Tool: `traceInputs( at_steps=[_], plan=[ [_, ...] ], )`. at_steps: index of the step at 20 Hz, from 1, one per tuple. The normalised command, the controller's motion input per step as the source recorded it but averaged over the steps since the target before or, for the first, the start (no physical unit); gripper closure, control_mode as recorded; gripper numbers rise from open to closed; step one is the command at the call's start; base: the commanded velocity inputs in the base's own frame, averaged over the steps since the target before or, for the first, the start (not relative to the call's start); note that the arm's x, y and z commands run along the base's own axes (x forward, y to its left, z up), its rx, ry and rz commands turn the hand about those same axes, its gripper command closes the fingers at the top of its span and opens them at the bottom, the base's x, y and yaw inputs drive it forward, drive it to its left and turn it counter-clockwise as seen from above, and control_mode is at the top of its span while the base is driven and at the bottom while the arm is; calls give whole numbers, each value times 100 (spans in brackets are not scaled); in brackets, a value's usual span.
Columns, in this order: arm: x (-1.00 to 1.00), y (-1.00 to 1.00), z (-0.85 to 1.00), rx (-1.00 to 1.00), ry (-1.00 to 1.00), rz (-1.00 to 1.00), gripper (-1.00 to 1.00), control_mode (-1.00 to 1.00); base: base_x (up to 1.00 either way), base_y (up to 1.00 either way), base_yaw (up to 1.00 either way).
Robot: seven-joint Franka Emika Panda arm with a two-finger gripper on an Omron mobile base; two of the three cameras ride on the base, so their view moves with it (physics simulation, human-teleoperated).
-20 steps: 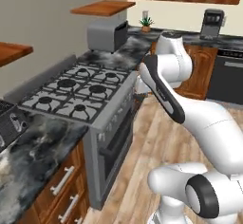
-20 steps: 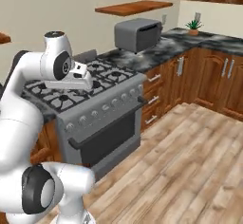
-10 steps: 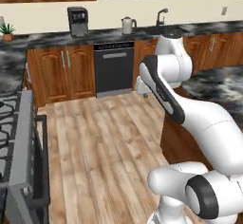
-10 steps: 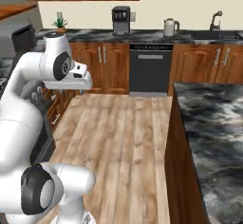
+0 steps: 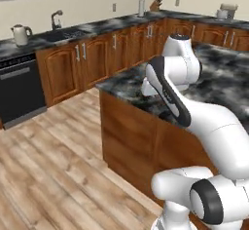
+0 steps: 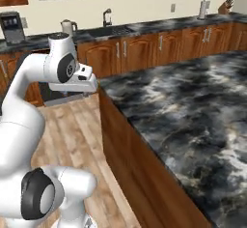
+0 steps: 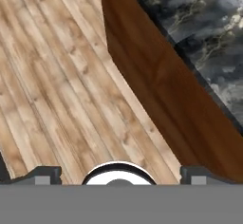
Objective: Navigate to the fridge.
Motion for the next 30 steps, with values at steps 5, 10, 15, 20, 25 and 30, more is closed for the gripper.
traceInputs(
  at_steps=[5, 10, 15, 20, 25, 30],
  plan=[
    [0, 0, 0, 0, 0, 0, -100, 100, 34, 17, -80],
    [0, 0, 0, 0, 0, 0, -100, 100, 12, 4, -86],
    [0, 0, 0, 0, 0, 0, -100, 100, 3, 0, -89],
    [0, 0, 0, 0, 0, 0, -100, 100, 3, 0, -84],
    [0, 0, 0, 0, 0, 0, -100, 100, 7, -36, -43],
    [0, 0, 0, 0, 0, 0, -100, 100, 11, -98, -15]
  ],
)
